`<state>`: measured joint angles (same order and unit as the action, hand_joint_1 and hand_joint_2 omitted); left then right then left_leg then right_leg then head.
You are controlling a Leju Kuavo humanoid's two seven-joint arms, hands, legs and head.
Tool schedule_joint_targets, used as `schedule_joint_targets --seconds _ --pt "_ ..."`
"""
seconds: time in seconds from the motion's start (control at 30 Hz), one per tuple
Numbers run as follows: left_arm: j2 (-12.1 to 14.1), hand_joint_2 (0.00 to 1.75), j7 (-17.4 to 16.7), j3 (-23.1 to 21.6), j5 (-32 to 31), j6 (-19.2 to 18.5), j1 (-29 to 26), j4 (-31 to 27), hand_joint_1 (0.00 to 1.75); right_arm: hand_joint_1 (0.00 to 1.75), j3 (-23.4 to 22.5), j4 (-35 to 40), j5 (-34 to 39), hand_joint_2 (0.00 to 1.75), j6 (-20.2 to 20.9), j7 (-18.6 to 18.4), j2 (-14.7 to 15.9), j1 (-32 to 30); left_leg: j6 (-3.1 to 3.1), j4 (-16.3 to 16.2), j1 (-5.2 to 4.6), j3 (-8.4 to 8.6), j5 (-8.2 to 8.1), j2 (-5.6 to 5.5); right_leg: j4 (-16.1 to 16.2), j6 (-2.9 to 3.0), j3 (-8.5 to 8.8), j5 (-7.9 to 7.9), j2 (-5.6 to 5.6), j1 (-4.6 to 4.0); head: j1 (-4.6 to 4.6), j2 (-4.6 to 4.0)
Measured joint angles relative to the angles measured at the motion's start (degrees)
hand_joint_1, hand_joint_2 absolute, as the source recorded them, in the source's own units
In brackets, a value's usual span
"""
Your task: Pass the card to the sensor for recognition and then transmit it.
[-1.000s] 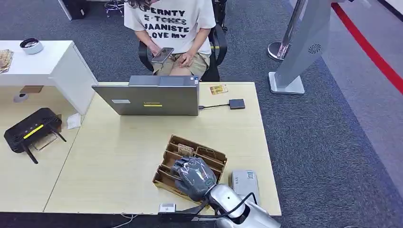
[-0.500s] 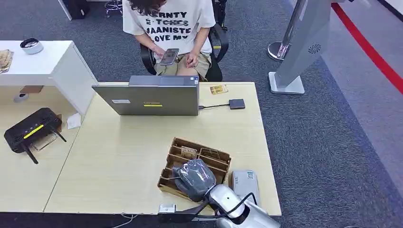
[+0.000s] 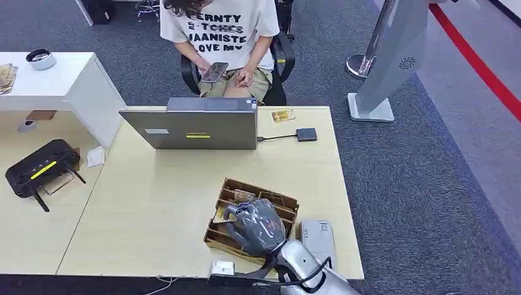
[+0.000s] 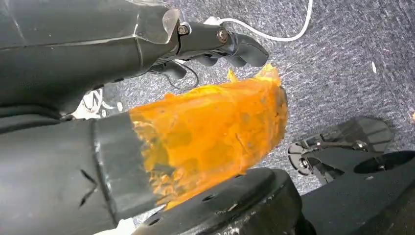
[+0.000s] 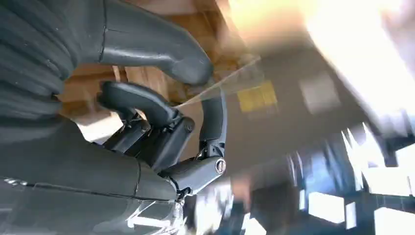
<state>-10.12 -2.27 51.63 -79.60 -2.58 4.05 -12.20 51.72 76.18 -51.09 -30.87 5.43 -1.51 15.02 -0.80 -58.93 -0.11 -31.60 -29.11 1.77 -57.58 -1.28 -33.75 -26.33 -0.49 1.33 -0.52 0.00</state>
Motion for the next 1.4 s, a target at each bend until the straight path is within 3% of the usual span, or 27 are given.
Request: schedule_joint_targets --seconds 0.1,0.47,0.83,1.03,1.4 --pt "0.0 0.0 0.0 0.0 0.0 0.3 0.0 0.0 0.0 1.75 -3.4 6.8 3.0 1.75 -4.6 2.6 -0.2 -2.2 0.0 0.0 0.0 -0.01 -0.01 0.02 0.0 0.0 -0.02 0.0 0.02 0.0 0.02 0.0" --pt "-0.3 0.0 0.0 0.0 -0.8 0.4 0.0 0.0 0.0 1.75 -10.6 19.4 9.5 1.75 -5.6 6.8 -0.4 -6.9 0.0 0.0 0.0 0.0 0.0 0.02 0.0 0.0 -0.02 0.0 0.02 0.0 0.02 0.0" --pt "-0.4 0.0 0.3 0.0 -2.0 0.3 0.0 0.0 0.0 1.75 -14.2 23.9 7.0 1.75 -5.6 7.5 -1.1 -7.1 0.0 0.0 0.0 -0.01 0.0 0.02 0.0 0.0 -0.01 0.0 0.02 0.0 0.0 0.0" --pt "-0.4 0.0 0.5 -0.7 -4.5 -0.4 0.3 0.0 0.0 1.75 -15.8 20.2 1.1 1.75 -5.4 4.1 -1.9 -2.6 0.0 0.0 0.0 0.01 0.02 0.05 0.0 0.01 -0.01 0.02 0.05 0.0 0.0 0.0" --pt "-0.4 0.0 -0.7 -6.1 -9.1 -2.7 2.6 0.0 0.0 1.75 -23.0 -1.1 -16.8 1.75 -5.1 -5.9 -4.1 17.2 -0.02 0.0 -0.01 0.0 0.12 0.04 0.0 0.07 0.0 0.15 0.04 0.0 0.0 0.0"
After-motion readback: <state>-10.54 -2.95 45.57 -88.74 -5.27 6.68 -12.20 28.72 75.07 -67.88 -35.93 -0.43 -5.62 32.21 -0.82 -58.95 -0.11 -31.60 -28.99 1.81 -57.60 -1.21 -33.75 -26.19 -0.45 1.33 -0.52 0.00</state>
